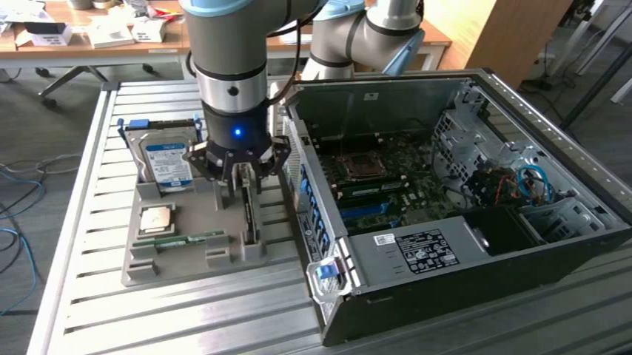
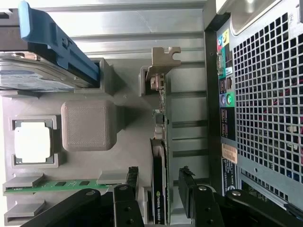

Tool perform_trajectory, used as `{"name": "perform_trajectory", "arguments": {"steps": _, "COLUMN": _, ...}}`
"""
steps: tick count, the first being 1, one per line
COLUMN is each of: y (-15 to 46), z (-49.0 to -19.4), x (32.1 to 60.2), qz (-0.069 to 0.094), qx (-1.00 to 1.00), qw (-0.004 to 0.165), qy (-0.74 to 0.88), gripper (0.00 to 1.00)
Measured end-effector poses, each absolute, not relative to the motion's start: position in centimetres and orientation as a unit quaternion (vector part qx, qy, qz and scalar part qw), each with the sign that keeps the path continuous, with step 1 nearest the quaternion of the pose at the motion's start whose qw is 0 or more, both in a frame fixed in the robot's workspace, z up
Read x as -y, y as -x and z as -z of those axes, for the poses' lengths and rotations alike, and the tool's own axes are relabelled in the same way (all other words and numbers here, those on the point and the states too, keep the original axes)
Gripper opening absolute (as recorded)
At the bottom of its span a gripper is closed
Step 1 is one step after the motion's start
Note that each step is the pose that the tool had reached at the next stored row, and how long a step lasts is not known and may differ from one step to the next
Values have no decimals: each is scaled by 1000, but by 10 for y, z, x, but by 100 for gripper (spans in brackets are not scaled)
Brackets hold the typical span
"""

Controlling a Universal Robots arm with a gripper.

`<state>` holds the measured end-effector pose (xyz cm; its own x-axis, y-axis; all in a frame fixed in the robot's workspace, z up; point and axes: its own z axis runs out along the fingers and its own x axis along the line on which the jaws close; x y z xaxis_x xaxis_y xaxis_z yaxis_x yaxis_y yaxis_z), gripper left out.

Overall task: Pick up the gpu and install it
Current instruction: 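Pick up the gpu and move the gpu toward the slot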

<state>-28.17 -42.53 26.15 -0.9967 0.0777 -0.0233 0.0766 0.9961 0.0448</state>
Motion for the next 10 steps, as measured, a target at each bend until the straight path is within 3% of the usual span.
{"name": "perform_trajectory", "arguments": {"steps": 10, "y": 282, "z": -253, "x": 425, "qz": -22, "qx": -999, "qw": 12, "qy": -39, "gripper": 47}}
